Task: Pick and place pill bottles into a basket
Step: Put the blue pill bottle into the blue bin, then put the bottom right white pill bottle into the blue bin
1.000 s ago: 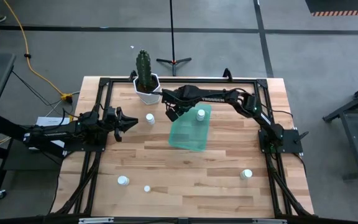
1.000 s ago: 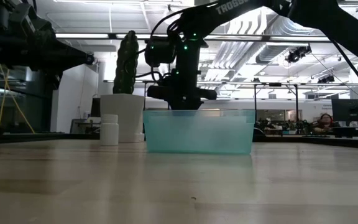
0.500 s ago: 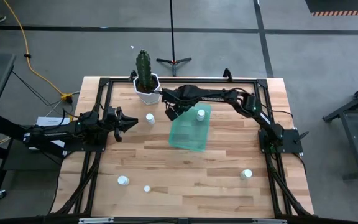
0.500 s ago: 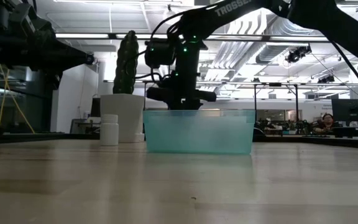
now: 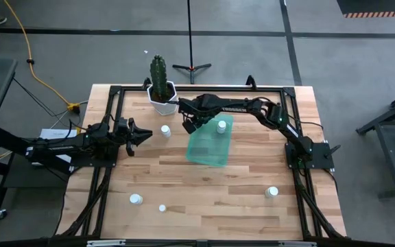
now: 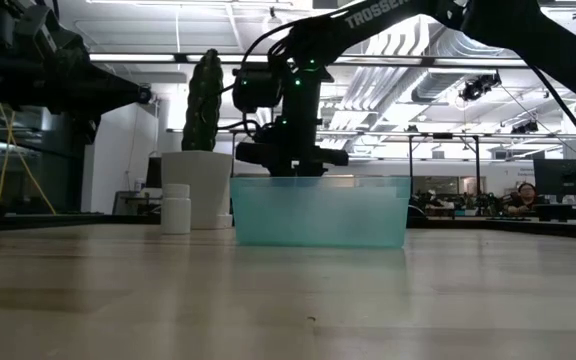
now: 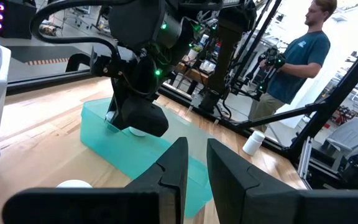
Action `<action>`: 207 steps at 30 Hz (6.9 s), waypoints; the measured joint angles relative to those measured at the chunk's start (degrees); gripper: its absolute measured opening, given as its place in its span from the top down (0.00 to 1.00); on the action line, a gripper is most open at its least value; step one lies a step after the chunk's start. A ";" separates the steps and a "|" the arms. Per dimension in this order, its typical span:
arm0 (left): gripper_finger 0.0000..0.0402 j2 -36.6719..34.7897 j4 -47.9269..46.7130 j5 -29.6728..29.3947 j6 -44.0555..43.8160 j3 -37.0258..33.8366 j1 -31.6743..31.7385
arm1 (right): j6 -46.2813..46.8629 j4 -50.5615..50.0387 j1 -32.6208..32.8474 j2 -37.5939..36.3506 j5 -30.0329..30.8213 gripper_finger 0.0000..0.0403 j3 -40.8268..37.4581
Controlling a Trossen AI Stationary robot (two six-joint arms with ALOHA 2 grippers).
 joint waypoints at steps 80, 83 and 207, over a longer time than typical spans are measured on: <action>0.76 -0.02 0.18 -1.10 0.11 -0.02 0.00 | 15.73 27.01 27.91 -85.12 -10.49 0.29 -69.85; 0.76 0.00 0.40 -2.50 0.04 -0.02 -0.01 | 24.07 26.92 29.78 -86.53 -16.49 0.29 -71.38; 0.76 -0.01 0.72 -4.31 -0.02 -0.02 0.00 | -8.29 8.37 9.66 -32.87 -7.92 0.57 -30.38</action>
